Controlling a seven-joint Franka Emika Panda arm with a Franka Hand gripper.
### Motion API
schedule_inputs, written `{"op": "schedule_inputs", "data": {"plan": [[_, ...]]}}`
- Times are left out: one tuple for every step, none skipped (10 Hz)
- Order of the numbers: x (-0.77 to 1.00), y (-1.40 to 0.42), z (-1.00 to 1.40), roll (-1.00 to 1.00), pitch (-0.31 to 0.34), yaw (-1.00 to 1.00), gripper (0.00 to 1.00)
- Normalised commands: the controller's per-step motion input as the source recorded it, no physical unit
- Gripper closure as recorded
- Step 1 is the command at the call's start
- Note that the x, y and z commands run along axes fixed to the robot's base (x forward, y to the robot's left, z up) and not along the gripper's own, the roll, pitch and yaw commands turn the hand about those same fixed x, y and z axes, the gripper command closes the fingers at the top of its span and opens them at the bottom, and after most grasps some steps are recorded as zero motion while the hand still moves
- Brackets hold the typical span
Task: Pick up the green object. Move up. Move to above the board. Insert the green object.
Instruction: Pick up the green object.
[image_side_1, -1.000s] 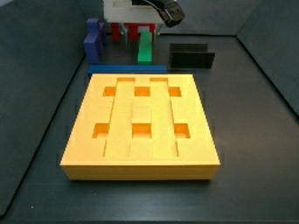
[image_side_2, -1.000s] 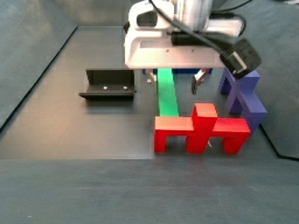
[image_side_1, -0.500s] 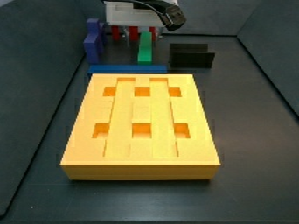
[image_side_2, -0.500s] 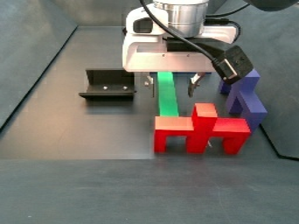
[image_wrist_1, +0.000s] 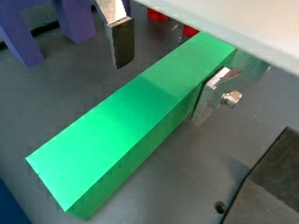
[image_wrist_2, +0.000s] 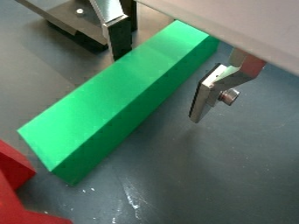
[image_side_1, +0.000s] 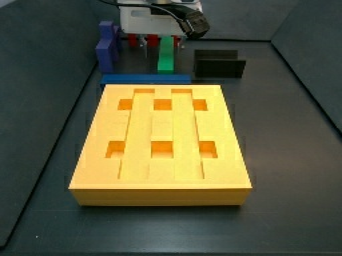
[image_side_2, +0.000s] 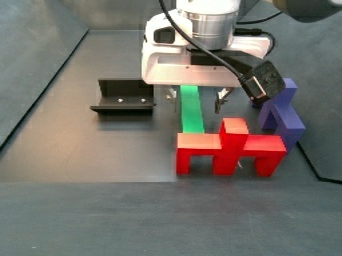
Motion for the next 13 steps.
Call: {"op": "schedule_inputs", "data": {"plan": [[0.0,-0.02,0.0,0.21,0.0,0.07,0.0],[0.0,0.0,0.0,0.27,0.001,0.16,0.0],[0.0,0.0,0.0,0.26,0.003,0.21,0.0],[0.0,0.0,0.0,0.19,0.013,0.16,0.0],[0.0,0.0,0.0,0.02,0.0,0.0,0.0],[0.0,-0.02,0.0,0.01,0.0,0.0,0.0],[0.0,0.0,0.0,0.0,0.0,0.0,0.0],[0.0,0.0,0.0,0.0,0.0,0.0,1.0],[0.0,0.0,0.0,0.0,0.0,0.0,1.0],[0.0,0.0,0.0,0.0,0.0,0.0,1.0],[0.0,0.0,0.0,0.0,0.0,0.0,1.0],[0.0,0.0,0.0,0.0,0.0,0.0,1.0],[0.0,0.0,0.0,0.0,0.0,0.0,1.0]]}}
